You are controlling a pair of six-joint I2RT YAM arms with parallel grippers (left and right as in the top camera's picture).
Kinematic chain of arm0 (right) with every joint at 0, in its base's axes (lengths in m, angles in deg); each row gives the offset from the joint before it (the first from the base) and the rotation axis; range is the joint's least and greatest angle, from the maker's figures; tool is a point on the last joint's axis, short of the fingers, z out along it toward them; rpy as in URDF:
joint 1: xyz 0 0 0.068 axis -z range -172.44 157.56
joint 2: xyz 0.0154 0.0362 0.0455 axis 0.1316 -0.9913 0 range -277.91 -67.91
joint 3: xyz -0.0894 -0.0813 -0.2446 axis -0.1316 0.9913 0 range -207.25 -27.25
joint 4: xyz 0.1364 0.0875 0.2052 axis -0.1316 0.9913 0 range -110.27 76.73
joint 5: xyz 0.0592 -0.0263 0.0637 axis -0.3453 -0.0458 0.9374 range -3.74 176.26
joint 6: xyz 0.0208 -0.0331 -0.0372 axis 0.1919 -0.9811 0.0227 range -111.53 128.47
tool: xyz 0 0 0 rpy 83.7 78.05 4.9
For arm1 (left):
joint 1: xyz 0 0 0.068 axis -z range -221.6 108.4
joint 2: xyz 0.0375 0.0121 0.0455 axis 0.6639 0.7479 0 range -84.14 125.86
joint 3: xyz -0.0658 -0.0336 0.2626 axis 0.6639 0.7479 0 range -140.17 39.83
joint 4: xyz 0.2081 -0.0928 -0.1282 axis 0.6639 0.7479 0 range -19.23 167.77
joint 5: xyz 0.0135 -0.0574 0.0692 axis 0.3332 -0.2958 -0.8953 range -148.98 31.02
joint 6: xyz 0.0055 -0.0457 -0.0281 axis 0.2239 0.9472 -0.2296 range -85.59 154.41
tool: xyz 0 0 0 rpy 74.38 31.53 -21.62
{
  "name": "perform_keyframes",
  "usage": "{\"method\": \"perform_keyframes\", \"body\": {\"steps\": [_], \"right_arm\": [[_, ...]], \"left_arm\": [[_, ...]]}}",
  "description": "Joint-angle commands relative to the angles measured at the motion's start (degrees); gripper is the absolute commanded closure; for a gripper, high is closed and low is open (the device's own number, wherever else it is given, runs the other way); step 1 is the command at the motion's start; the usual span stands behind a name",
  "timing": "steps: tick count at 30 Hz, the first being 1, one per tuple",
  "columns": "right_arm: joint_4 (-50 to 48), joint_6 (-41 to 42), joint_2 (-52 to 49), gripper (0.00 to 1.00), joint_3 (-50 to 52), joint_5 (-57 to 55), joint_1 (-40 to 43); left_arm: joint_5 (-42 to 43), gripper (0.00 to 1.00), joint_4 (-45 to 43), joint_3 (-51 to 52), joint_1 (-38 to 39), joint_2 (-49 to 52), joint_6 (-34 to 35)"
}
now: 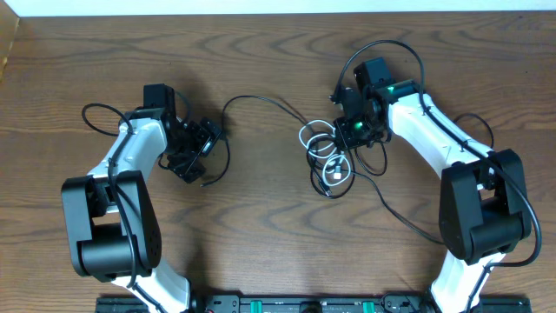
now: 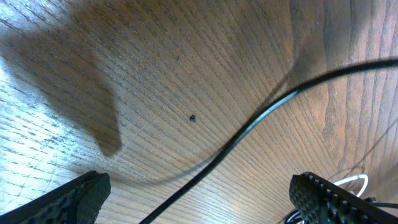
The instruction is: Untangle cables
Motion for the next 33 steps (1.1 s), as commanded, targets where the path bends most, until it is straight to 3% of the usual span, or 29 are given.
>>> {"method": "perform_keyframes", "body": {"steps": [1, 14, 17, 20, 24, 28, 33], "right_arm": [[0.8, 5.0, 1.0, 0.99, -0.3, -13.4, 0.4], [3.0, 8.8, 1.0, 0.99, -0.2, -25.6, 0.4], [1.3, 6.2, 1.0, 0.99, -0.2, -13.1, 0.4], [-0.9, -7.1, 1.0, 0.99, -0.2, 16.0, 0.3], [3.5, -28.2, 1.0, 0.99, -0.2, 45.7, -0.4], [10.1, -40.3, 1.0, 0.99, -0.2, 58.0, 0.0], [11.6, -41.5, 1.0, 0.99, -0.2, 58.2, 1.6]], "left_arm": [[-1.0, 0.02, 0.2, 0.3, -0.2, 0.6, -0.5], [-1.0, 0.02, 0.2, 0.3, -0.2, 0.6, -0.5], [-1.0, 0.02, 0.2, 0.3, -0.2, 0.6, -0.5], [-1.0, 0.02, 0.2, 0.3, -0.2, 0.6, -0.5], [-1.0, 0.02, 0.2, 0.3, -0.2, 0.6, -0.5], [-1.0, 0.02, 0.2, 0.3, -0.2, 0.6, -0.5], [-1.0, 0.02, 0.2, 0.3, -0.2, 0.6, -0.5]]}}
